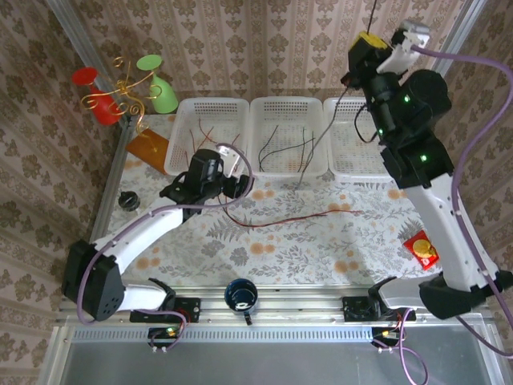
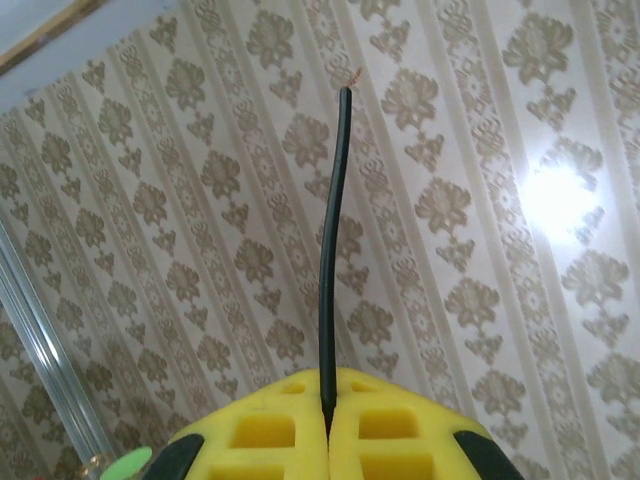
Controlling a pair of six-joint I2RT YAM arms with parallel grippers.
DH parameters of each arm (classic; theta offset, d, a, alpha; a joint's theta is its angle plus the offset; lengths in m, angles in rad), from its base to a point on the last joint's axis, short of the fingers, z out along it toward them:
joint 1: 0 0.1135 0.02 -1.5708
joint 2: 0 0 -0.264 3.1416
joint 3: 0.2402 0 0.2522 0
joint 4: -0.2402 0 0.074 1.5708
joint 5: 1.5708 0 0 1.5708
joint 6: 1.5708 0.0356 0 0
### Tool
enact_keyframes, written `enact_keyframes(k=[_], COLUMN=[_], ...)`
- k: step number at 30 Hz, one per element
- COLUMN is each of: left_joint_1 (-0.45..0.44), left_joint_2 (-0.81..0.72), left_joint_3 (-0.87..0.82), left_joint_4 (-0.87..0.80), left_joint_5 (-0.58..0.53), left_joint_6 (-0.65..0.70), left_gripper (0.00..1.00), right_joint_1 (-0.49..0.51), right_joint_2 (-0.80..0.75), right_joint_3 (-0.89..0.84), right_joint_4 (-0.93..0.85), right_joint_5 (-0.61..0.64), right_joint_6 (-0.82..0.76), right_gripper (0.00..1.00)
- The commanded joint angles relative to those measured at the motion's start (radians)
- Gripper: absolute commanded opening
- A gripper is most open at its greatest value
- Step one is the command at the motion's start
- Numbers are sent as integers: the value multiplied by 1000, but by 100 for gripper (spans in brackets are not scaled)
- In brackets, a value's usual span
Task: Untangle the cables
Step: Place the cable in the container.
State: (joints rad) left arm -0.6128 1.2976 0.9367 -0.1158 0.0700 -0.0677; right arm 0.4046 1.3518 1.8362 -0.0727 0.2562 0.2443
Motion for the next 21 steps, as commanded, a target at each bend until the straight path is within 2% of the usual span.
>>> enact_keyframes(k=[1,7,13,18,21], left_joint_1=[-2,-2,-2,-2,1], left_joint_2=[-55,-127,-175,-204,-226], left_joint_3=[-28,-66,-100,-121,-128], left_joint_4=[27,10,-5,-28,-45], left_joint_5=[54,27,14,12,0], left_joint_6=[0,0,-4,8,20], left_gripper=[82,83,84,84,85], right_joint_1=[8,8,8,-8,-21], right_joint_2=[99,272,366,437,503], right_joint_3=[115,229,89,69,140], right_joint_4=[62,116,339,320,174], right_joint_5=[-8,32,6,8,3], right_joint_6=[-66,-125,-192,-201,-192], right_gripper=[0,0,0,0,0])
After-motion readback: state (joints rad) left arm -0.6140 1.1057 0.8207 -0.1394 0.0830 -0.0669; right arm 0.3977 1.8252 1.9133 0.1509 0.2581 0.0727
